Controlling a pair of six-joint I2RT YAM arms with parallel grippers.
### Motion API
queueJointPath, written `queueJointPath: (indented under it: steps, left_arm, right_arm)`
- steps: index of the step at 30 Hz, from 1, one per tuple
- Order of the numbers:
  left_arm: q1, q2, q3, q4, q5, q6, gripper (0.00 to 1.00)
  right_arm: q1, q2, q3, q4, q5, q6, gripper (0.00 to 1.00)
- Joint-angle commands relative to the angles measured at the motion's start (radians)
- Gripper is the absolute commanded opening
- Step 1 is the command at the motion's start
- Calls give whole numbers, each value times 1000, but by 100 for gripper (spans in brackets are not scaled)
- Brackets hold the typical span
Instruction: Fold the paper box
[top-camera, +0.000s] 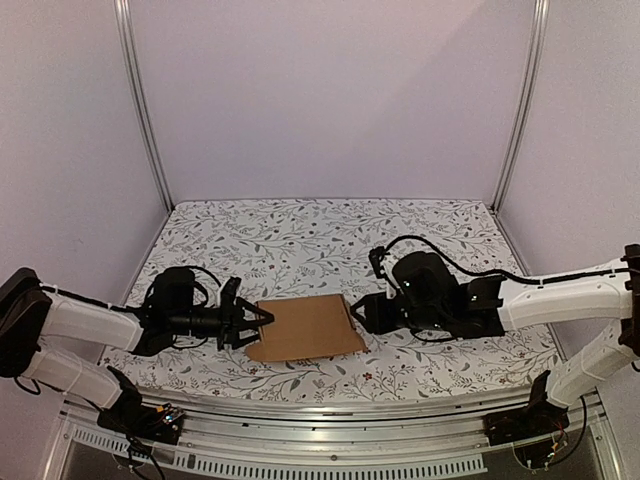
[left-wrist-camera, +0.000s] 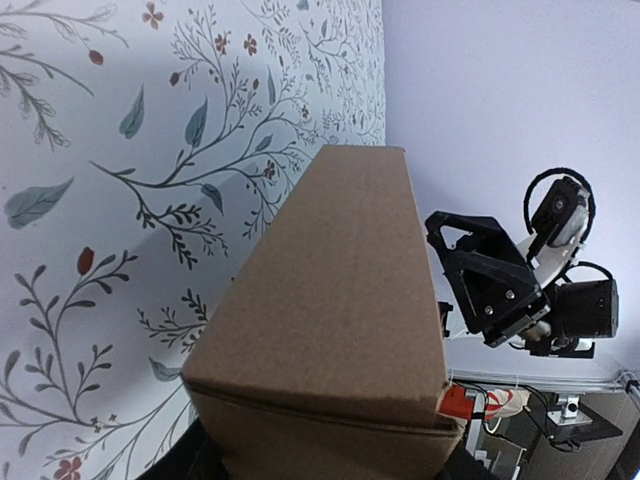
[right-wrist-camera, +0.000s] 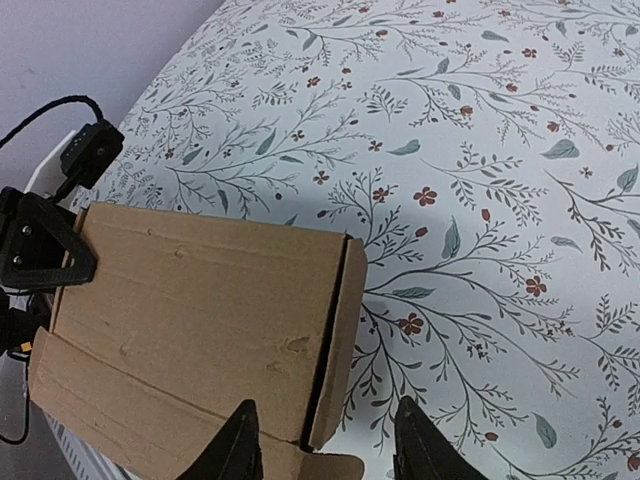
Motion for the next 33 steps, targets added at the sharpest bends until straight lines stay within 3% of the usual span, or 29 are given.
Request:
queueJointPath:
  steps: [1, 7, 16, 23, 33]
  left_arm:
    - [40, -45, 30, -74, 41, 6, 16]
    - [76, -61, 36, -64, 111, -56, 7]
    - [77, -48, -34, 117, 178, -288, 6]
    - [77, -4, -102, 297, 241, -415, 4]
    - [77, -17, -130, 368, 358, -461, 4]
  right_arm:
    - [11, -95, 31, -101, -78, -204, 48]
    - [105, -174, 137, -256, -174, -550, 61]
    - [246, -137, 193, -320, -59, -1067, 98]
    - [295, -90, 136, -227, 132, -1294, 99]
    - [378, -145, -18, -73, 293, -1411, 99]
